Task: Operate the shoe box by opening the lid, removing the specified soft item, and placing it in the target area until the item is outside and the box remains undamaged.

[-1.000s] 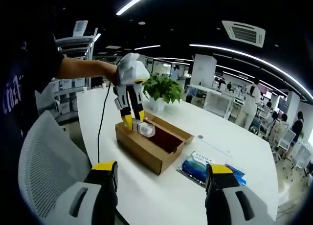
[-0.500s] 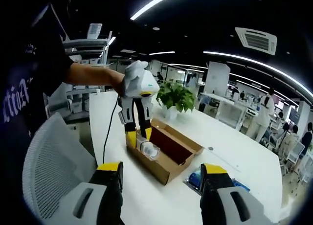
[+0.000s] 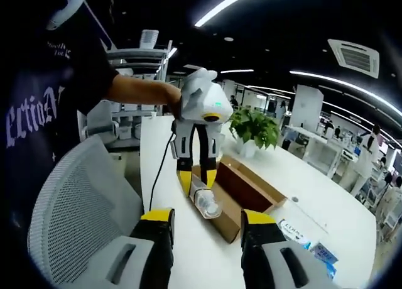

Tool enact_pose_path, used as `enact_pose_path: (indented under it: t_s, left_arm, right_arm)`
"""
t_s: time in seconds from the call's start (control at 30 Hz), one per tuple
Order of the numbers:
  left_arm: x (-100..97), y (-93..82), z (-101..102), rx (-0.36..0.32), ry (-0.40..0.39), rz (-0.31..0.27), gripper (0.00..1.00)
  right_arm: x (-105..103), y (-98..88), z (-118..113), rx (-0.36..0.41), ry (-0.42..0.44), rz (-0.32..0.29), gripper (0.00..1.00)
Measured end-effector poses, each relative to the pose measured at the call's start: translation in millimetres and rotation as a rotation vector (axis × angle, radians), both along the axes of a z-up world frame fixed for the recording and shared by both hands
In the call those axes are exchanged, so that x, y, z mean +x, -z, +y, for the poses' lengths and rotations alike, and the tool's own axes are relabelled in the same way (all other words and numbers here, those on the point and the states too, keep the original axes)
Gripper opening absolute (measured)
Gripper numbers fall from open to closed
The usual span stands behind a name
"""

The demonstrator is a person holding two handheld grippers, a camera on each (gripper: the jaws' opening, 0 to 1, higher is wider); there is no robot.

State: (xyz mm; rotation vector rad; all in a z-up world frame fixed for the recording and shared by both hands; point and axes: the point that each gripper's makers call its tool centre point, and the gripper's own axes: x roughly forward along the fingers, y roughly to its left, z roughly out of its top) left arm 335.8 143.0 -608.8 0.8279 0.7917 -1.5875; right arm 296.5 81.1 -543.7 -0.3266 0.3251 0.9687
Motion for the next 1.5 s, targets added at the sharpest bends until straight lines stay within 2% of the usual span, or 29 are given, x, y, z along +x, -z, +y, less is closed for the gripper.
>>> enact_pose_path:
  t_s: [0.4, 0.83, 1.13, 1.2, 1.5]
  left_arm:
    - [-5.5, -4.3, -7, -0.021, 0.027, -0.011, 0.18]
    - [-20.9, -25.6, -27, -0.146, 0.135, -0.049, 0.18]
    - [-22.5, -33.4, -35, -0.196, 0.143, -0.076, 0.18]
    - [-23.3, -33.8, -37, -0.205, 0.144, -0.075, 0.18]
    - [-22.6, -34.7, -43, -0.244, 0.124, -0.090, 0.18]
  right_arm:
    - [-1, 5.1, 5, -0.015, -0.040, 0.005, 0.31]
    - [2, 2.9, 9, -0.018, -0.071, 0.018, 0.25]
    - [2, 0.3, 14, -0.026, -0.101, 0.017, 0.21]
    - [3, 0.5, 13, -0.033, -0.103, 0.011, 0.17]
    - [5, 7.1, 9, -0.095, -0.131, 0.012, 0.17]
